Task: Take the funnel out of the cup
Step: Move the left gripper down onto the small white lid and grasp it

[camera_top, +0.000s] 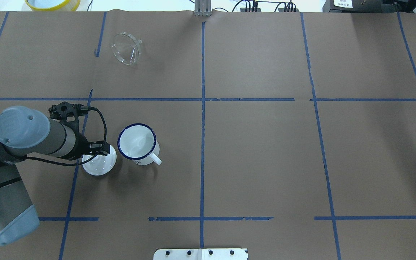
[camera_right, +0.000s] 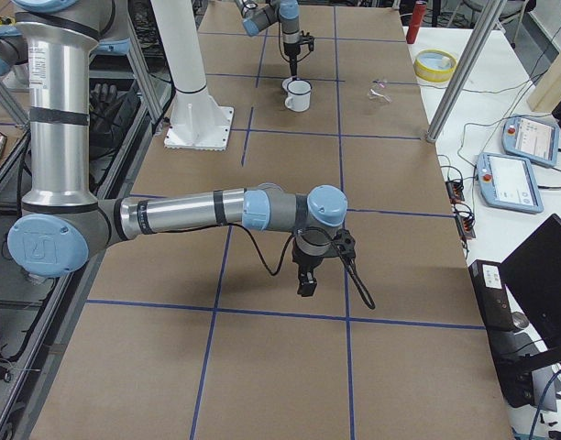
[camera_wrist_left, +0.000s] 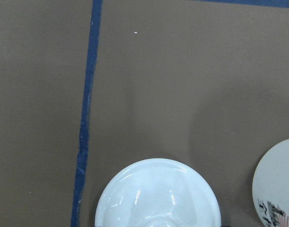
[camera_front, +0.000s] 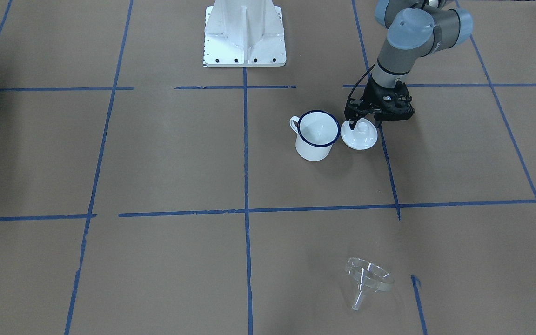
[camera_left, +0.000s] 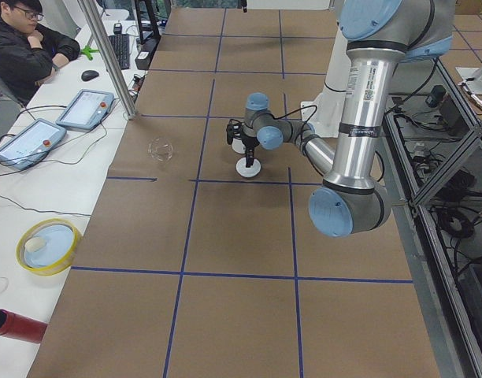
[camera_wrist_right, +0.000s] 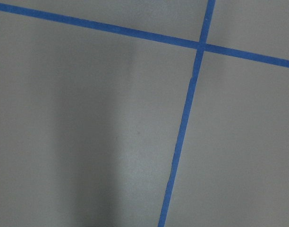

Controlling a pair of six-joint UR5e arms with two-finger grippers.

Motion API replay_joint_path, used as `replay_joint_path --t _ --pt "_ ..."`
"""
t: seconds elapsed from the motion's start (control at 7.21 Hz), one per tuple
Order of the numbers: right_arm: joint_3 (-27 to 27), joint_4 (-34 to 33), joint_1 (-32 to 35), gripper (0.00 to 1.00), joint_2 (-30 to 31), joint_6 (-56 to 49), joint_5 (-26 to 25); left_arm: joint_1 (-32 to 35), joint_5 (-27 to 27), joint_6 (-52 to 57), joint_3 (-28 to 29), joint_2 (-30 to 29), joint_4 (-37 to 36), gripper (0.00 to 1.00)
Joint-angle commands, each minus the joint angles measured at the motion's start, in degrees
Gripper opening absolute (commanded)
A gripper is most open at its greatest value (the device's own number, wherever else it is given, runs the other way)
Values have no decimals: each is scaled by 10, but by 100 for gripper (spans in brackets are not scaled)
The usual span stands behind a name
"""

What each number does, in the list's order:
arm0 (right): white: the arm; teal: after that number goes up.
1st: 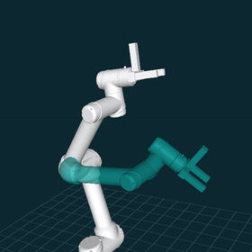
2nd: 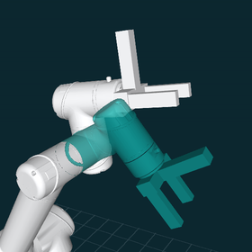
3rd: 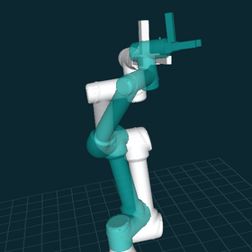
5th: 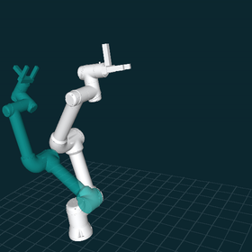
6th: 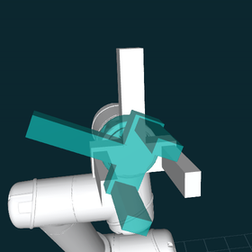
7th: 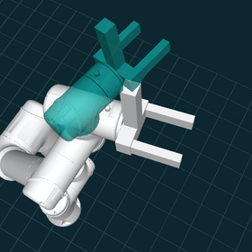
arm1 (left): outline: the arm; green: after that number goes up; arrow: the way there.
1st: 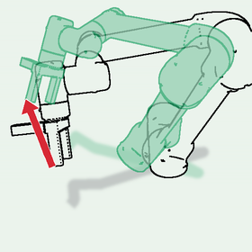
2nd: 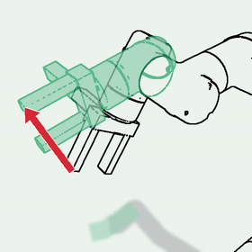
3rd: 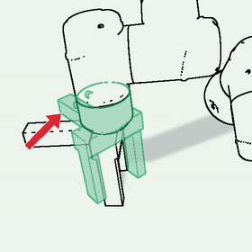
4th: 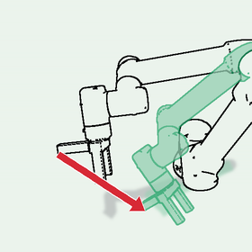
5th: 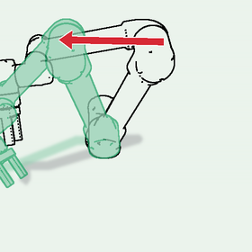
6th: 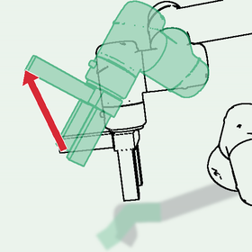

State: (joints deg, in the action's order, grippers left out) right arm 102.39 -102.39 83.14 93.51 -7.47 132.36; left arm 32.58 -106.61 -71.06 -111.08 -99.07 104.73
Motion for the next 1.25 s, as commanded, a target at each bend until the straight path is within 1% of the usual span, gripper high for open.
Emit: replay_joint_path --t 0.0,0.28,0.55,1.11 --pt "0 0 0 100 0 0 0 -1 0 0 6 -6 -1 66" --pt "0 0 0 100 0 0 0 -1 0 0 24 -21 0 66" --pt "0 0 0 100 0 0 0 -1 0 0 24 -22 -1 62" --pt "0 0 0 100 0 0 0 -1 -1 5 17 -15 -1 63"
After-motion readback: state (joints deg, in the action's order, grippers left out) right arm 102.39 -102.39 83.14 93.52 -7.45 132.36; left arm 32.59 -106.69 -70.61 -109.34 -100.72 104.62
